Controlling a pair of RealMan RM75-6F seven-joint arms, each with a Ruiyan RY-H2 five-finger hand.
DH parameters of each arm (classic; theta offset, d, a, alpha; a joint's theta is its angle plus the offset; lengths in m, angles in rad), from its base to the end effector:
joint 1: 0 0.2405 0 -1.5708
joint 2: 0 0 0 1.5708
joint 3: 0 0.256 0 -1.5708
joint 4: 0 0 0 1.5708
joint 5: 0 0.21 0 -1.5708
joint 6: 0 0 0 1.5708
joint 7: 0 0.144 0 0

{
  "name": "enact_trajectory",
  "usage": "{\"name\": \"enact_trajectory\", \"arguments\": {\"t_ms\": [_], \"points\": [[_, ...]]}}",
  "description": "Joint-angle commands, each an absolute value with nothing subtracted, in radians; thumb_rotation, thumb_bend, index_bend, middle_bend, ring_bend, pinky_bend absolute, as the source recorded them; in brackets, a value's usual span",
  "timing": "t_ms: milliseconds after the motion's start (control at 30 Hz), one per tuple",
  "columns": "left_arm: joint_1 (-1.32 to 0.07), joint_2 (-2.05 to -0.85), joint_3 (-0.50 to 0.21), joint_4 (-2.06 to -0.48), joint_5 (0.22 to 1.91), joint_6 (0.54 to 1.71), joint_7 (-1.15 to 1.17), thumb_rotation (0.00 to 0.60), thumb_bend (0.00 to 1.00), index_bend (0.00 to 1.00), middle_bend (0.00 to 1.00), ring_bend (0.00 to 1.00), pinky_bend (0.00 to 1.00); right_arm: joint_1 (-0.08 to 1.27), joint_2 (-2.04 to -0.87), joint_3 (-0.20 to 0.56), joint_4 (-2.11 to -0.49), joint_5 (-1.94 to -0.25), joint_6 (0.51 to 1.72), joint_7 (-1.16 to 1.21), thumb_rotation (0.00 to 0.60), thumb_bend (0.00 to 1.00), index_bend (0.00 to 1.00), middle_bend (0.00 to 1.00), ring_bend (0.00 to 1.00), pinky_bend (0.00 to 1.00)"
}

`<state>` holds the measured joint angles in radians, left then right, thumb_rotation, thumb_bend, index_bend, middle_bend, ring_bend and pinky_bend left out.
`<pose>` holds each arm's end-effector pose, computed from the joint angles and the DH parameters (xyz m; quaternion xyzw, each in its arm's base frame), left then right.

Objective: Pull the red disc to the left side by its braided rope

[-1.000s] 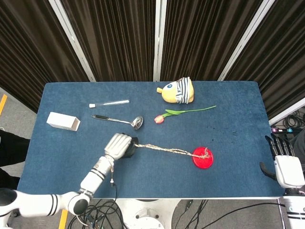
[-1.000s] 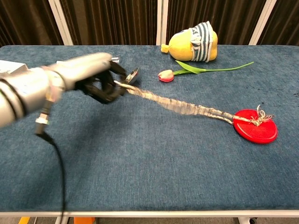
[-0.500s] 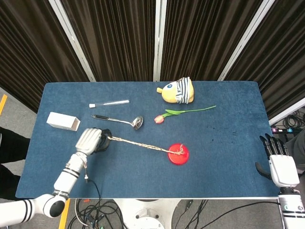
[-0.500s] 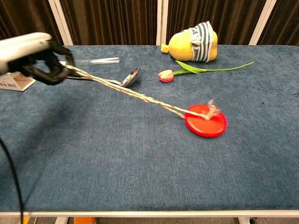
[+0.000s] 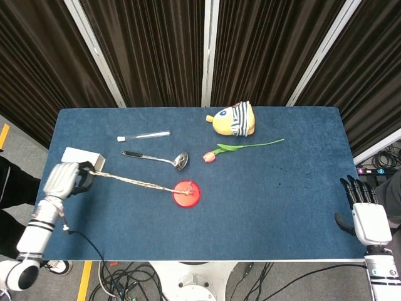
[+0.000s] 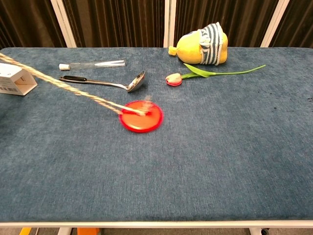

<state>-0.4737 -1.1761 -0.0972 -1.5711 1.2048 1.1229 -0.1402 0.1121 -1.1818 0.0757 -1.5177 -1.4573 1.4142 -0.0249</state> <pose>-0.2700 0.3037 0.1174 -0.6034 -0.4849 -0.4050 0.4865 -0.3267 -0.1962 0.1449 0.6017 -0.3872 0.3615 0.5978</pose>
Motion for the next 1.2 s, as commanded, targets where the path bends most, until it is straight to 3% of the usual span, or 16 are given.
{"name": "enact_trajectory", "arguments": {"t_ms": [33, 400, 667, 1000, 1200], "points": [[-0.439, -1.128, -0.087, -1.540, 1.218, 1.128, -0.187, 0.600, 0.54, 0.73, 0.86, 0.55, 0.47, 0.113, -1.184, 0.075, -1.524, -1.460, 1.415, -0.031, 0.600, 0.25, 0.00, 0.00, 0.00, 0.00], [-0.381, -1.008, -0.099, -1.415, 1.222, 1.106, -0.330, 0.600, 0.54, 0.74, 0.87, 0.55, 0.48, 0.118, -1.180, 0.075, -1.559, -1.459, 1.414, -0.068, 0.600, 0.25, 0.00, 0.00, 0.00, 0.00], [-0.348, -0.961, -0.116, -1.337, 1.188, 1.107, -0.312, 0.600, 0.54, 0.74, 0.87, 0.55, 0.48, 0.121, -1.182, 0.074, -1.565, -1.454, 1.409, -0.083, 0.600, 0.25, 0.00, 0.00, 0.00, 0.00], [-0.345, -0.962, -0.120, -1.456, 1.296, 1.153, -0.326, 0.600, 0.54, 0.74, 0.87, 0.55, 0.48, 0.129, -1.197, 0.069, -1.553, -1.451, 1.391, -0.084, 0.600, 0.25, 0.00, 0.00, 0.00, 0.00], [-0.426, -1.018, -0.166, -1.582, 1.368, 1.167, -0.244, 0.600, 0.54, 0.74, 0.87, 0.55, 0.49, 0.128, -1.198, 0.071, -1.552, -1.448, 1.394, -0.081, 0.600, 0.25, 0.00, 0.00, 0.00, 0.00]]}}
